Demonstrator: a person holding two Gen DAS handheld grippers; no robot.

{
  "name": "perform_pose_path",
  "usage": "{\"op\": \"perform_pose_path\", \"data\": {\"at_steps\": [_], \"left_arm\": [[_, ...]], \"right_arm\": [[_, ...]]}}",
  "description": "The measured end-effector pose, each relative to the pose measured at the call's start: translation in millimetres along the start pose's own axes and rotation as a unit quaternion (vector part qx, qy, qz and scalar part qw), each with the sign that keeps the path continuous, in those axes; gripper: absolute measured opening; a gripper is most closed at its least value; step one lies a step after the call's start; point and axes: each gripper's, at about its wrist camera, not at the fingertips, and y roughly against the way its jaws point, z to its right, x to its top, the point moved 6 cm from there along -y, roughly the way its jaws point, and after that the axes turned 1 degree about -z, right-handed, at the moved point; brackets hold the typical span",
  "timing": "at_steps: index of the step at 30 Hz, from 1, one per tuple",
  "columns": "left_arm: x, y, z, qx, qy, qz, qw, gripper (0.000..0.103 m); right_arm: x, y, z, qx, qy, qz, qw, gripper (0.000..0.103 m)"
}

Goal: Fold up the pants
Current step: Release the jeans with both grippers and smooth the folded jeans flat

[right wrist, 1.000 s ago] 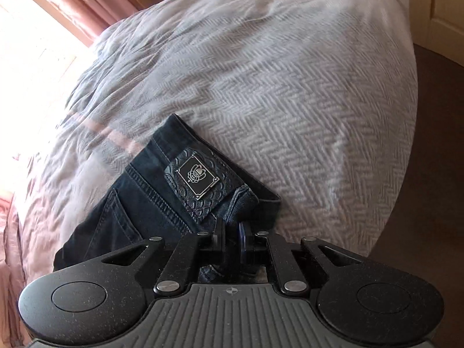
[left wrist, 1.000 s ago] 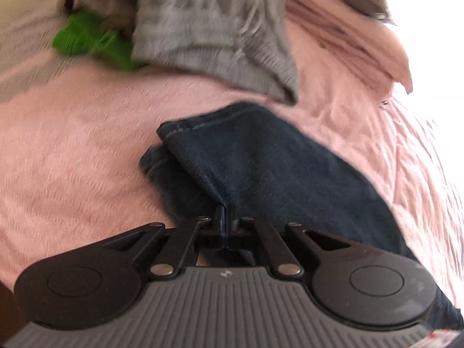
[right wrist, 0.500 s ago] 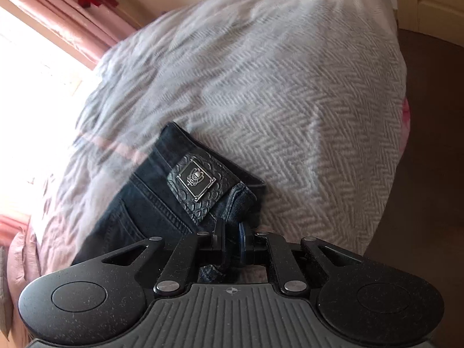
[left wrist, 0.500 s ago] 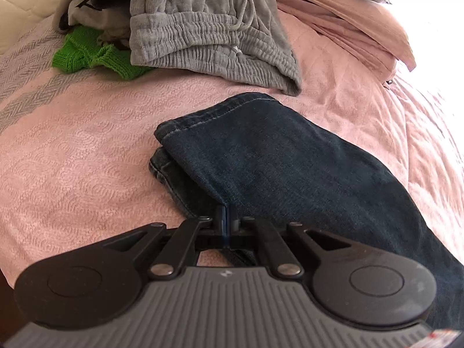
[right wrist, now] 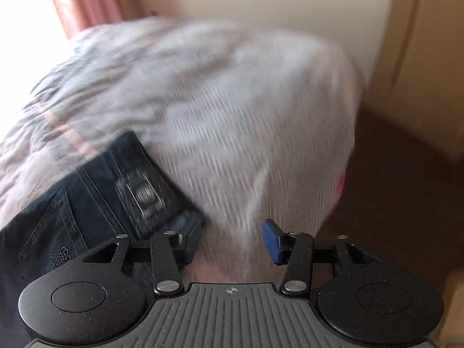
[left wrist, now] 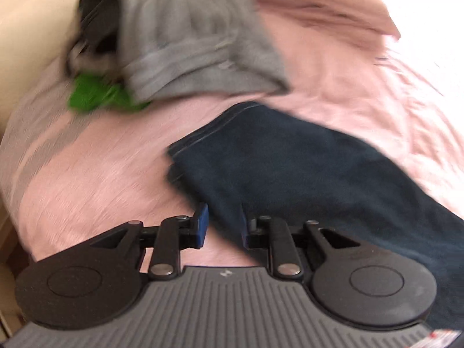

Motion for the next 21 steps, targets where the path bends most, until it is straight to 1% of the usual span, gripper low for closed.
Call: {"op": "perform_pose_path", "data": {"at_steps": [1,2,3,4,5,7,8,10,12,14,15,16,17,18,20,21], "left_arm": [[-0.4,0.4,14.8,-0.018,-0.021,0.002,0.9996,0.018],[-2.4,-1.3,30.1,-0.034,-0.038,0.001,0.9987,0.018],[-5.3,-5.0,43.7,-0.046,-0.053,-0.002,0.9976,0.018],[-8.8,-8.8,55.0,-0.055,-0.063,-0.007,0.9965,0.018],[-12.7,-12.8,63.8,-0.062,-0.069,-0.01,0.9957,0.018],[-20.2,-18.3,70.9,-0.065,-0.075,-0.022,0.9948,0.018],[-22.5,-16.5,72.0,-0.065,-0.075,-0.024,0.9948,0.018],[-19.6,-8.4,68.7,-0.076,-0.075,-0.011,0.9942,0.018],[-10.2,-4.9,65.5,-0.079,-0.088,0.014,0.9929,0.017],[-0.8,-8.7,64.5,-0.092,-0.108,0.024,0.9896,0.018],[5.8,-10.5,67.9,-0.092,-0.119,0.033,0.9881,0.018],[13.0,-13.6,67.4,-0.093,-0.119,0.041,0.9877,0.018],[18.8,-17.6,63.0,-0.1,-0.103,0.043,0.9887,0.018],[23.3,-20.6,55.0,-0.107,-0.083,0.038,0.9901,0.018],[24.8,-20.3,29.0,-0.108,-0.045,0.03,0.9927,0.018],[22.1,-18.7,10.2,-0.107,-0.02,0.023,0.9937,0.019]], "right_arm": [[2.7,1.4,-11.0,0.02,0.017,0.014,1.0,0.044],[1.5,-0.6,-26.7,0.055,0.033,0.016,0.998,0.044],[-3.1,-6.5,-40.4,0.084,0.05,0.006,0.995,0.044],[-10.1,-15.6,-52.4,0.098,0.074,-0.007,0.992,0.044],[-18.8,-27.9,-60.3,0.091,0.099,-0.024,0.991,0.044],[-35.5,-53.8,-60.0,0.035,0.123,-0.066,0.99,0.044],[-37.6,-54.9,-57.9,0.035,0.112,-0.062,0.991,0.044],[-33.4,-45.4,-55.5,0.038,0.092,-0.05,0.994,0.044],[-30.9,-37.3,-55.3,0.036,0.091,-0.051,0.994,0.044],[-31.7,-32.6,-61.6,0.028,0.096,-0.053,0.994,0.044],[-33.9,-31.6,-63.9,0.023,0.097,-0.052,0.994,0.044],[-34.2,-31.3,-70.6,0.019,0.099,-0.05,0.994,0.044],[-35.0,-29.3,-76.9,0.015,0.099,-0.048,0.994,0.044],[-36.7,-25.5,-83.9,0.015,0.096,-0.047,0.994,0.044],[-42.8,-15.1,-100.8,0.035,0.08,-0.046,0.995,0.044],[-49.6,-7.8,-110.2,0.054,0.07,-0.049,0.995,0.044]]}}
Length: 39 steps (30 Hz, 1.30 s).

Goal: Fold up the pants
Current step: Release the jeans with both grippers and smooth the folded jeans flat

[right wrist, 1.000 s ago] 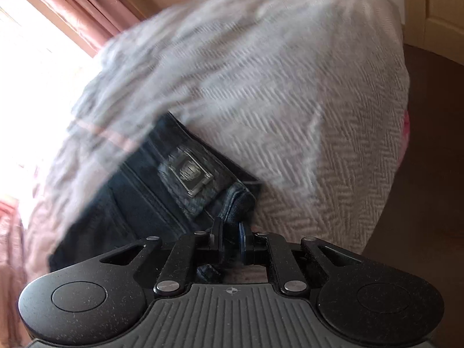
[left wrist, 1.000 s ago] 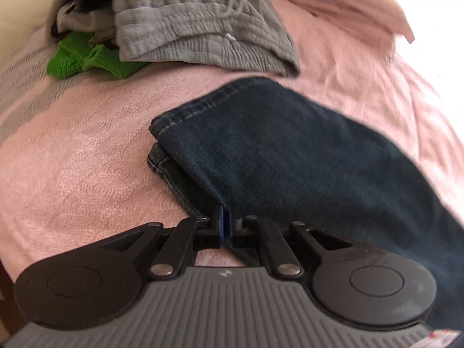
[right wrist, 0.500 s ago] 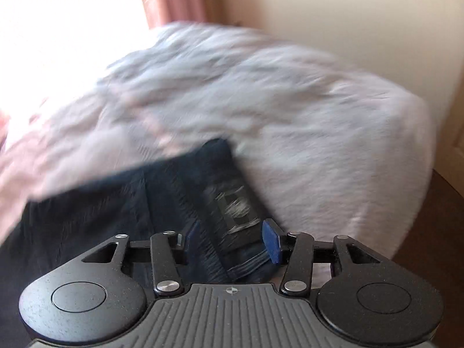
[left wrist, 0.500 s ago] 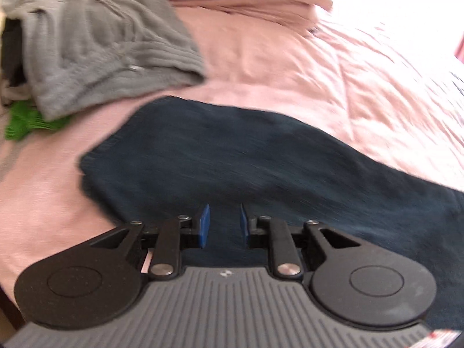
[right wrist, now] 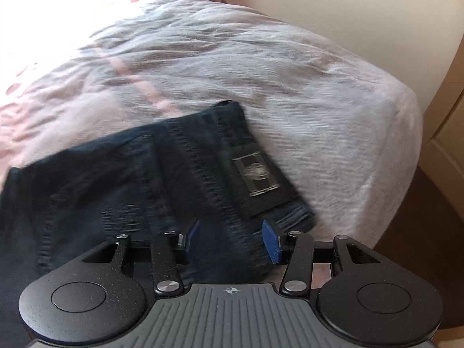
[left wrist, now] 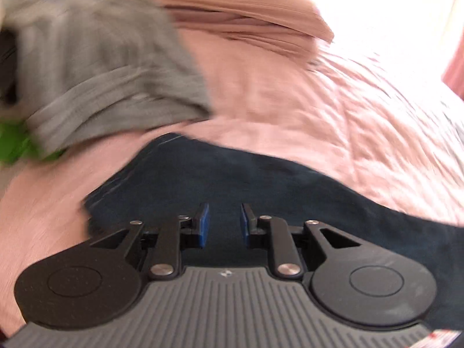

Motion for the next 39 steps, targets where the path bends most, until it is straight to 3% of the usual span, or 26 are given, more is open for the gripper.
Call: {"op": "perform_pose_path", "data": {"at_steps": [3,5,11,14,15,19,21,24,26,29,31,33,35,37,39], "left_arm": [[-12.4,9.6,-51.1,0.008,0.066,-0.022,0.9976,0.02],[-13.4,10.9,-84.6,0.012,0.125,-0.028,0.9916,0.02],[-12.0,-10.6,-118.4,-0.046,0.235,-0.04,0.9701,0.02],[-18.2,-19.8,-124.1,-0.063,0.266,-0.045,0.9608,0.018],[-18.1,-19.9,-124.8,-0.066,0.272,-0.041,0.9592,0.0],[-14.8,-1.3,-126.7,-0.073,0.269,-0.006,0.9603,0.0],[-20.0,0.4,-127.5,-0.06,0.249,-0.005,0.9665,0.0],[-38.4,-24.4,-129.9,-0.028,0.225,-0.038,0.9732,0.001],[-36.7,-28.1,-123.0,0.012,0.166,-0.036,0.9854,0.004],[-22.8,-4.9,-112.7,0.08,0.102,-0.011,0.9915,0.008],[-10.9,17.1,-103.4,0.123,0.046,0.033,0.9908,0.005],[-4.2,24.7,-80.6,0.091,-0.006,0.053,0.9944,0.007],[-8.0,16.4,-44.4,0.033,-0.069,0.038,0.9963,0.01],[-19.8,3.6,-9.2,0.009,-0.152,0.028,0.988,0.018],[-36.9,-19.7,7.8,0.027,-0.2,-0.009,0.9794,0.018]], "right_arm": [[-23.2,11.7,-31.5,0.038,-0.009,-0.019,0.999,0.044],[-38.8,18.1,-53.6,0.042,-0.005,-0.026,0.999,0.044],[-68.0,24.4,-124.9,0.077,0.043,-0.035,0.995,0.044],[-73.2,26.2,-142.9,0.085,0.047,-0.033,0.995,0.044],[-74.3,27.5,-146.0,0.087,0.047,-0.032,0.995,0.044],[-75.8,32.8,-150.8,0.078,0.063,-0.024,0.995,0.044],[-76.0,33.4,-148.9,0.074,0.057,-0.021,0.995,0.044],[-80.3,30.7,-147.2,0.075,0.044,-0.03,0.996,0.044],[-84.6,28.6,-149.2,0.075,0.048,-0.046,0.995,0.044],[-92.7,36.4,-158.2,0.069,0.085,-0.043,0.993,0.044],[-99.3,43.9,-171.6,0.077,0.126,-0.031,0.989,0.045],[-110.1,50.6,-190.6,0.097,0.165,-0.017,0.981,0.045],[-125.3,51.1,-209.6,0.107,0.196,-0.006,0.975,0.046],[-142.1,45.3,-225.9,0.116,0.222,-0.006,0.968,0.047],[-161.5,34.2,-235.0,0.099,0.26,-0.021,0.96,0.048]]}}
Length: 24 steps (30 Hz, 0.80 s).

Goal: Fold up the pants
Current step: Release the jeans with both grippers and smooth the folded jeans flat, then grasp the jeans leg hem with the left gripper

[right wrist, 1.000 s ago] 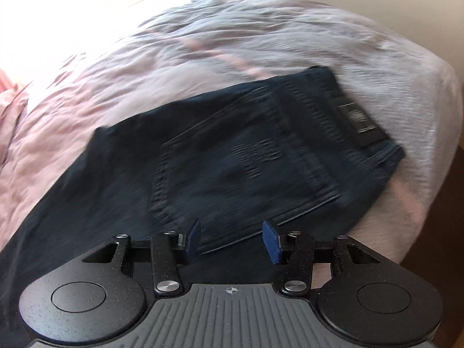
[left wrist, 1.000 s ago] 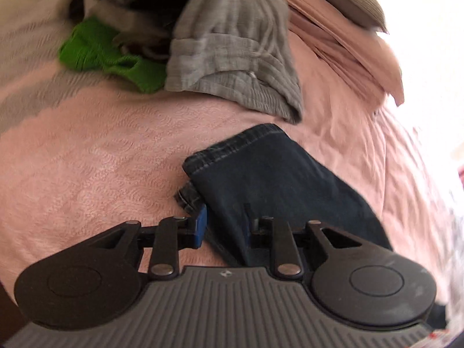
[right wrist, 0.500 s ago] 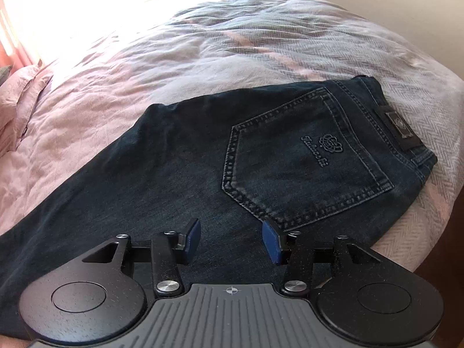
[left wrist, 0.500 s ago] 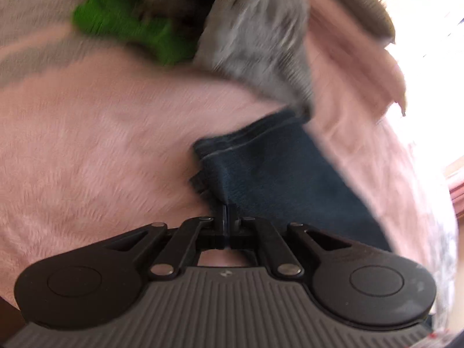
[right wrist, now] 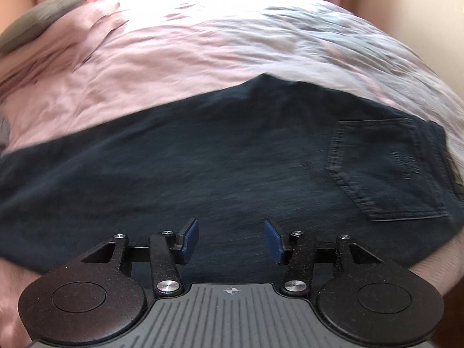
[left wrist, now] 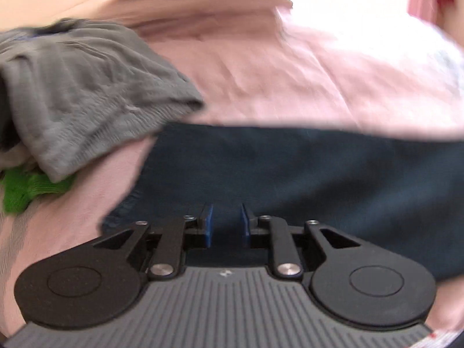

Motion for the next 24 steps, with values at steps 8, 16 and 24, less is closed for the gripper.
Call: {"op": "perform_pose_path", "data": {"at_steps": [8,16,24], "left_arm": [[-24.6,34.3,-24.4,0.015,0.081,-0.119,0.9894,0.022],[-11.0,107.4,17.3,-0.008,0.015,-0.151,0.9884,0.036],[11.2,152.6,40.7,-0.026,-0.023,-0.133,0.9905,0.039]], "right_arm": [[-13.1,32.1,3.9,-0.016,0.006,-0.062,0.998,0.048],[13.8,99.6,8.1,0.043,-0.068,-0.077,0.994,0.048],[17.1,149.5,2.8,0.047,-0.065,-0.077,0.994,0.048]]}}
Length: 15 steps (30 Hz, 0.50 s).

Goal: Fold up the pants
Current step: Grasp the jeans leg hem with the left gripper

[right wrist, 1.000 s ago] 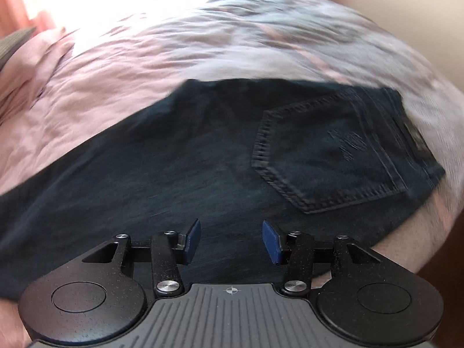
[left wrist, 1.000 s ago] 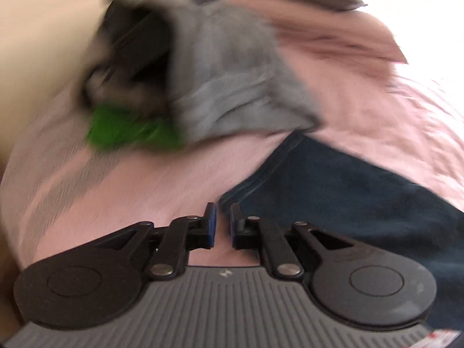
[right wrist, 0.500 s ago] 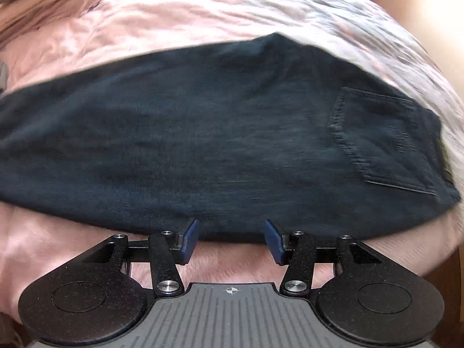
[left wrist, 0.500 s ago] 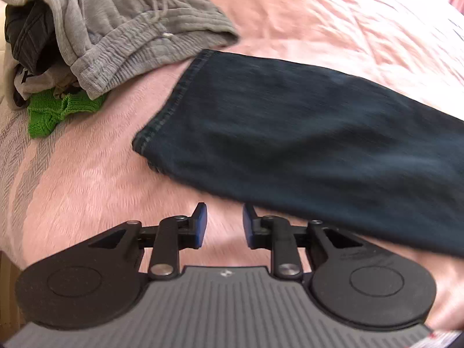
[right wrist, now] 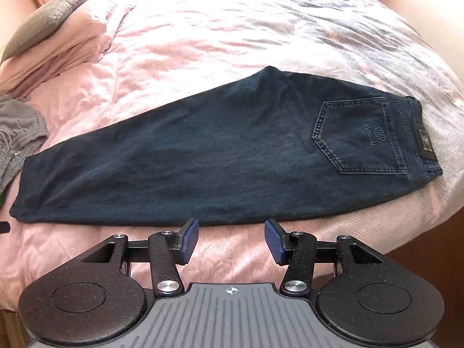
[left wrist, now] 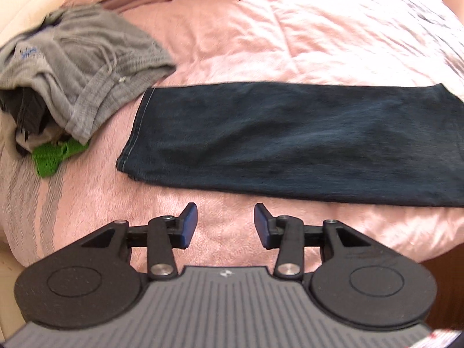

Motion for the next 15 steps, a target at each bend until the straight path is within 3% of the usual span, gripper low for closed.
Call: {"op": "perform_pose_path", "data": {"at_steps": [9,11,13,15], "left_arm": [[3.1,10.3,6.2,-0.032,-0.003,0.009,0.9994,0.043],[2.3,1.2,-0.1,-0.065,0.021,0.016,0.9975,0.047],[-0.4,-17.4,-17.0,-0.119,0.083,0.027,0.9891,0.049],[-7.5,-45.3,-44.2,-0.173,0.184,0.036,0.967,0.049]], "right_arm": [[-3.5,12.8,0.6,-0.004,-0.009,-0.001,1.0,0.048],[-3.4,10.8,2.1,-0.009,-0.007,0.0,1.0,0.048],[-3.4,5.2,5.7,-0.013,-0.008,-0.001,1.0,0.048],[-4.6,-2.7,10.4,-0.021,-0.013,-0.007,1.0,0.048]]}}
